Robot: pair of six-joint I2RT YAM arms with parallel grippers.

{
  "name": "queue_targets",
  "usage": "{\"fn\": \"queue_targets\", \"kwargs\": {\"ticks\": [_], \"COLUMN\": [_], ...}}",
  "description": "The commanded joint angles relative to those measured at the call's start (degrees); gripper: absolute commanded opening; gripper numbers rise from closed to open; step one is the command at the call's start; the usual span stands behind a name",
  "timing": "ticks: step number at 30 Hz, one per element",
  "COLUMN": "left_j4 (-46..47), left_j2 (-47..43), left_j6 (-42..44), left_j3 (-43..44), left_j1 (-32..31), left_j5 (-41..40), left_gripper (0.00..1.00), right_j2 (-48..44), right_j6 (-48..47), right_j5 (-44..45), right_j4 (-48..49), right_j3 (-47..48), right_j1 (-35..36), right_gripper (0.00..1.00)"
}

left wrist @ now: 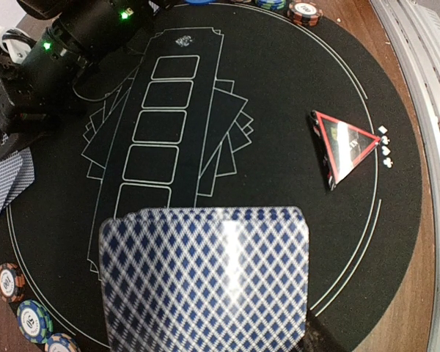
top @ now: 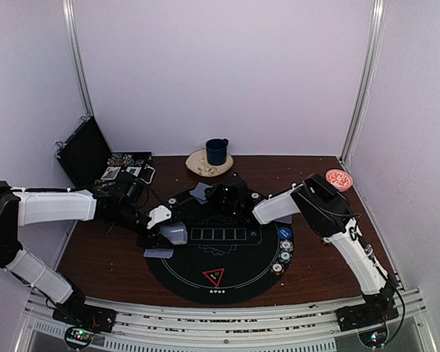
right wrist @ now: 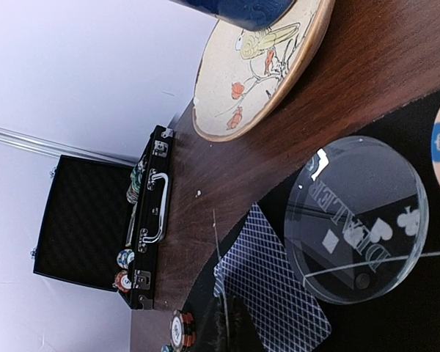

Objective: Distribute texas hold em gaming equipment
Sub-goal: Distribute the poker card in the dealer area.

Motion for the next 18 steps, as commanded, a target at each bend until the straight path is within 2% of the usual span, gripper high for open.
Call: {"fn": "queue_targets", "kwargs": {"ticks": [1,11,15,18], "left_j4": [1.1,1.1,1.1,1.1], "left_j2": [0.5,0.5,0.4,0.4], "left_j6": [0.5,0.5,0.5,0.5], "left_j3": [0.7,0.6,0.7,0.6], "left_j1": [-0.3,-0.4,-0.4,-0.4], "left_j5": [1.2,1.2,1.3,1.3], "left_gripper": [0.06,0.06,0.06,0.06], "right_j2": [0.6,0.3,0.8,-0.1], "right_j6": [1.0,-0.2,-0.4,-0.8], "right_j5": [3.1,5.5,4.6,5.5], "right_j4": [2.1,0.0,-2.3,-3.7], "right_j3": [-0.7,-0.6,0.6,-0.1], "right_j1": [0.7,1.5,1.8,2.0], "right_gripper": [0.0,0.0,0.17,0.25]}}
